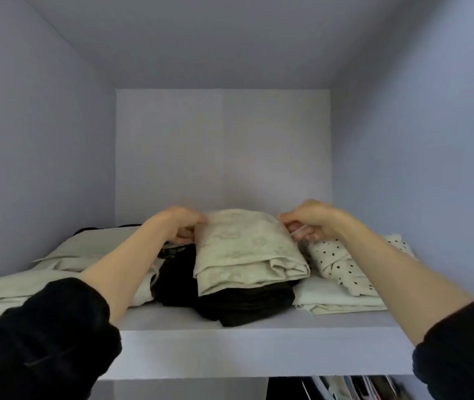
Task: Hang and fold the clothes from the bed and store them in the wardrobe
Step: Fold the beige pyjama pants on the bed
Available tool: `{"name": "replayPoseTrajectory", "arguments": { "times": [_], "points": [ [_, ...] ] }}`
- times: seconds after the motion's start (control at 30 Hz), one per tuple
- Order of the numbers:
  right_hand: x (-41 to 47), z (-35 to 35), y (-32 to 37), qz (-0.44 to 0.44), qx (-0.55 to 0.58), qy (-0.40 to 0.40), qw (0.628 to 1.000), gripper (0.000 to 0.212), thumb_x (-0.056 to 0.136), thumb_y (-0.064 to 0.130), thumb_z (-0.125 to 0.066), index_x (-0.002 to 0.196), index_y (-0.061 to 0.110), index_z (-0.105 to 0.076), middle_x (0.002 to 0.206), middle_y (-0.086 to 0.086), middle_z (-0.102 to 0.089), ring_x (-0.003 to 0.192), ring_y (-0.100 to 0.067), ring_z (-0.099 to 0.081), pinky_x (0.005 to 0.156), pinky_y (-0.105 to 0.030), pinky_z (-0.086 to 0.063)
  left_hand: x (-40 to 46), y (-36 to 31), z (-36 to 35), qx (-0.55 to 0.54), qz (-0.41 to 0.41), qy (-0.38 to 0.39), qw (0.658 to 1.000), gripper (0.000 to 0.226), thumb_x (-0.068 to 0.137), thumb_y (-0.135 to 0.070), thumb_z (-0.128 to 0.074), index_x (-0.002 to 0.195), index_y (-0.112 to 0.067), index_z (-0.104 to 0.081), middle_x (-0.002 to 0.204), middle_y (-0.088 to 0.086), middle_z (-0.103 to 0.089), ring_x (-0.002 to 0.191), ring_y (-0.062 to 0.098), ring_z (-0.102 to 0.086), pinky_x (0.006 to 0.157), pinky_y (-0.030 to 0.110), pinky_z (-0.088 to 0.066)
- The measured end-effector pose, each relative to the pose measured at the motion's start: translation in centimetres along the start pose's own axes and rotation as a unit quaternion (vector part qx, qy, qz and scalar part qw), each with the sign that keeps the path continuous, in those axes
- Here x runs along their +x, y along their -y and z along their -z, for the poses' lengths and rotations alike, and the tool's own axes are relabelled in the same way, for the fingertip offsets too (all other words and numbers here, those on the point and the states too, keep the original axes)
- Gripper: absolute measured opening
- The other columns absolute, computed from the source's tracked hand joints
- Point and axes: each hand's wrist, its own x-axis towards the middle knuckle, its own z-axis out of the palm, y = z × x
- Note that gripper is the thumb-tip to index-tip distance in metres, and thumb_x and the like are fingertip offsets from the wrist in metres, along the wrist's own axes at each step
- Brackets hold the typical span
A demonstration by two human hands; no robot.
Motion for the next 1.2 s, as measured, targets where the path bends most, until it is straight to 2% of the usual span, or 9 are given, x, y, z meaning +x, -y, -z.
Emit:
{"name": "replayPoseTrajectory", "arguments": {
  "times": [0.1,0.17,0.27,0.37,0.53,0.67,0.8,0.93,1.2],
  "points": [
    [1.8,-2.4,0.1,0.095,-0.192,-0.067,0.974,0.039,0.097,0.036,-0.047,0.115,0.005,-0.061,0.112,-0.010,-0.061,0.100,-0.023,-0.059,0.081,-0.030,-0.044,1.1,0.7,0.3,0.213,-0.125,-0.037,0.968,0.033,0.098,-0.024,-0.046,0.128,-0.011,-0.049,0.137,0.007,-0.044,0.116,0.022,-0.050,0.096,0.031,-0.041],
    [1.5,-3.7,0.6,0.173,-0.227,-0.053,0.957,0.044,0.100,0.037,-0.038,0.133,0.012,-0.052,0.139,-0.006,-0.050,0.128,-0.022,-0.045,0.102,-0.027,-0.033,0.5,0.2,-0.5,0.253,-0.211,0.032,0.944,0.044,0.102,-0.028,-0.035,0.143,-0.012,-0.036,0.149,0.001,-0.034,0.138,0.020,-0.031,0.111,0.027,-0.021],
    [1.0,-6.7,0.2,0.152,-0.327,0.057,0.931,0.049,0.103,0.038,-0.024,0.143,0.014,-0.040,0.151,-0.008,-0.033,0.139,-0.023,-0.031,0.110,-0.028,-0.023,-0.1,1.6,-2.8,0.345,-0.217,0.171,0.897,0.046,0.104,-0.034,-0.024,0.144,-0.015,-0.035,0.150,-0.001,-0.032,0.140,0.018,-0.026,0.116,0.031,-0.015],
    [0.0,-7.8,-0.4,0.123,-0.354,0.066,0.925,0.050,0.103,0.040,-0.021,0.146,0.018,-0.033,0.155,-0.004,-0.025,0.142,-0.022,-0.022,0.113,-0.030,-0.017,-0.3,2.7,-3.8,0.454,-0.200,0.171,0.851,0.049,0.104,-0.033,-0.017,0.149,-0.015,-0.023,0.157,0.004,-0.018,0.144,0.018,-0.014,0.118,0.033,-0.008],
    [-5.4,-6.1,-0.5,0.169,-0.246,-0.077,0.951,0.044,0.102,0.034,-0.031,0.143,0.019,-0.039,0.152,0.000,-0.032,0.139,-0.018,-0.029,0.112,-0.026,-0.018,-4.6,1.4,-1.7,0.319,-0.314,0.058,0.892,0.045,0.103,-0.024,-0.029,0.145,-0.008,-0.031,0.154,0.007,-0.027,0.141,0.019,-0.024,0.107,0.018,-0.015],
    [-12.6,-5.3,-2.2,0.162,-0.231,-0.143,0.949,0.042,0.100,0.024,-0.038,0.142,0.018,-0.040,0.150,0.000,-0.037,0.138,-0.017,-0.032,0.108,-0.021,-0.020,-10.7,1.8,-2.6,0.299,-0.433,0.037,0.850,0.049,0.099,-0.023,-0.041,0.145,-0.010,-0.029,0.152,0.008,-0.030,0.141,0.020,-0.025,0.108,0.020,-0.015],
    [-20.9,-3.9,-3.9,0.097,-0.193,-0.215,0.952,0.040,0.098,0.018,-0.042,0.138,0.016,-0.044,0.141,-0.005,-0.048,0.130,-0.021,-0.043,0.109,-0.029,-0.030,-17.7,1.8,-4.8,0.214,-0.509,0.092,0.829,0.047,0.097,-0.025,-0.046,0.143,-0.017,-0.036,0.146,0.003,-0.040,0.135,0.016,-0.034,0.105,0.019,-0.020],
    [-30.3,-1.7,-6.1,0.008,-0.141,-0.281,0.949,0.035,0.097,0.020,-0.045,0.131,0.017,-0.051,0.127,-0.005,-0.059,0.115,-0.018,-0.054,0.083,-0.018,-0.036,-24.9,2.2,-8.5,0.097,-0.518,0.169,0.833,0.037,0.098,-0.024,-0.046,0.134,-0.020,-0.047,0.127,0.000,-0.056,0.114,0.010,-0.052,0.093,0.021,-0.038],
    [-55.7,0.3,-14.1,-0.142,-0.040,-0.348,0.926,0.015,0.097,0.024,-0.048,0.106,0.027,-0.059,0.110,0.002,-0.065,0.087,-0.014,-0.068,0.087,-0.034,-0.050,-44.9,4.1,-19.8,-0.035,-0.501,0.370,0.781,0.025,0.094,-0.012,-0.053,0.118,-0.018,-0.060,0.108,-0.004,-0.065,0.094,0.008,-0.060,0.076,0.007,-0.043]
  ]
}}
